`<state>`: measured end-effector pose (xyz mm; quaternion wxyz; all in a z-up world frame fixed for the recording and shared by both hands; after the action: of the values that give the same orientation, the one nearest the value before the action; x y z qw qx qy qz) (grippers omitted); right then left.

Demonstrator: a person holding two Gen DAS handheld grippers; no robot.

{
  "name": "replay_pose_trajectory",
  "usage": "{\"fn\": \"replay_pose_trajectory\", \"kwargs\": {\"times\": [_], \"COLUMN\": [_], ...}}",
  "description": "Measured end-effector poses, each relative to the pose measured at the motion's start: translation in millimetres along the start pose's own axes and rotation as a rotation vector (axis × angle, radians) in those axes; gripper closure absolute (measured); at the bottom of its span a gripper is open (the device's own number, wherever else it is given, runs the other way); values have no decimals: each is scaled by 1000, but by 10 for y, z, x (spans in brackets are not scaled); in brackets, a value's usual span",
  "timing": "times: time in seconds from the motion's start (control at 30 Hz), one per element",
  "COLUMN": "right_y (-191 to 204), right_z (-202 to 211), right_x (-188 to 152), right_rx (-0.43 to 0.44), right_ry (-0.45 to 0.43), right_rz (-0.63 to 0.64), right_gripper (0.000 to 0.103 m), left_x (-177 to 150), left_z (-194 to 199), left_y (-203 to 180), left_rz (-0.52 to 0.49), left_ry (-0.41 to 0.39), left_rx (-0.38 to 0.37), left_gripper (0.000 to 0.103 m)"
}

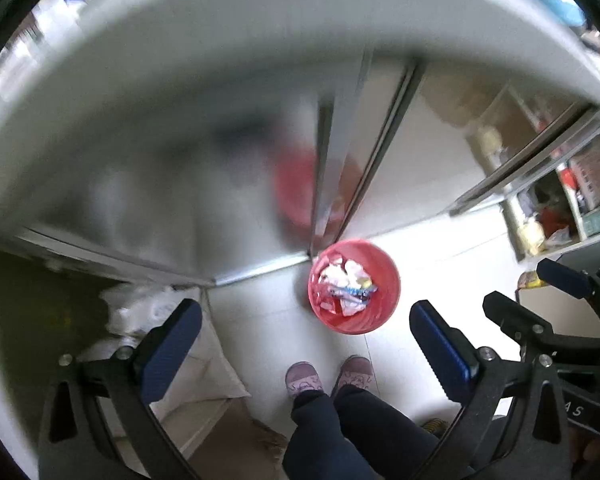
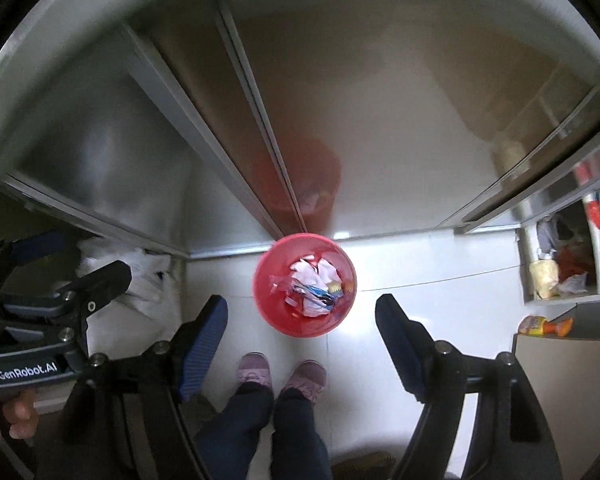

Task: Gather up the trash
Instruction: 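Raise both tools back up to the counter, then grasp the green-and-white medicine box with the left tool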

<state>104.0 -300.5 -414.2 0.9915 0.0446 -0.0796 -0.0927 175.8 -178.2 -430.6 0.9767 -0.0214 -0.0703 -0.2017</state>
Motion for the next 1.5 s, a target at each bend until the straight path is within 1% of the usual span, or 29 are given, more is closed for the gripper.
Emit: {"fn": "replay_pose_trajectory", "kwargs": {"times": [0.03, 0.1, 0.13, 0.23, 0.3, 0.37, 0.47, 0.53, 0.67, 0.83, 0.93, 0.97, 1.07, 1.13, 1.23, 1.37, 1.5], "right_y": [46, 138, 212, 374, 495, 617, 835, 960, 1199, 1659, 1976, 2049, 2402, 2598, 2868, 3089, 3218], "right_z": [188, 596, 793, 1305, 1589, 1761, 1938, 2008, 2063, 2129, 2116, 2142, 2114, 2076, 2008, 1914, 1765], "right_x": [19, 82, 122, 238, 329, 429, 611, 709, 985, 1364, 1581, 1614, 1850, 2003, 2230, 2460, 2650], "right_rx": [-1, -5, -8, -10, 4, 13, 17, 22, 40, 68, 72, 78, 83, 85, 89, 79, 60], "right_ry": [-16, -51, -74, -146, -193, -231, -270, -284, -285, -304, -303, -300, -301, -292, -280, -266, -228], "right_rz": [1, 9, 12, 35, 59, 80, 121, 146, 215, 295, 336, 351, 399, 416, 437, 455, 457], "right_gripper": [28, 26, 26, 26, 26, 26, 26, 26, 26, 26, 26, 26, 26, 26, 26, 26, 26], "left_x": [31, 60, 89, 145, 192, 223, 251, 280, 350, 487, 599, 630, 761, 868, 1002, 1188, 1362], "left_z": [297, 642, 910, 1426, 1703, 1925, 2113, 2196, 2334, 2526, 2574, 2594, 2626, 2619, 2579, 2418, 2198], "left_y": [33, 110, 168, 315, 434, 565, 719, 880, 1201, 1647, 1969, 2066, 2425, 2687, 2956, 3244, 3456], "left_rz": [-3, 1, 9, 44, 75, 101, 143, 179, 237, 318, 370, 385, 425, 445, 455, 465, 469], "left_ry": [-25, -58, -85, -146, -190, -223, -246, -251, -257, -278, -267, -271, -287, -284, -278, -246, -200], "left_rx": [7, 17, 23, 47, 66, 85, 91, 85, 90, 97, 62, 56, 51, 53, 55, 50, 41], "left_gripper": [0, 0, 0, 0, 0, 0, 0, 0, 0, 0, 0, 0, 0, 0, 0, 0, 0]}}
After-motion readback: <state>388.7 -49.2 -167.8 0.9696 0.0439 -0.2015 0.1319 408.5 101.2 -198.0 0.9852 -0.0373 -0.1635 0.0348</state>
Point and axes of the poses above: each gripper's, at about its wrist camera, not at the fingertips, and z roughly against the way its jaws point, y to its left, x to its top, the point moved 6 cm from there along -z, roughly the way its jaws point, and after that the axes turned 8 degrees about y, right-handed, at the moved point
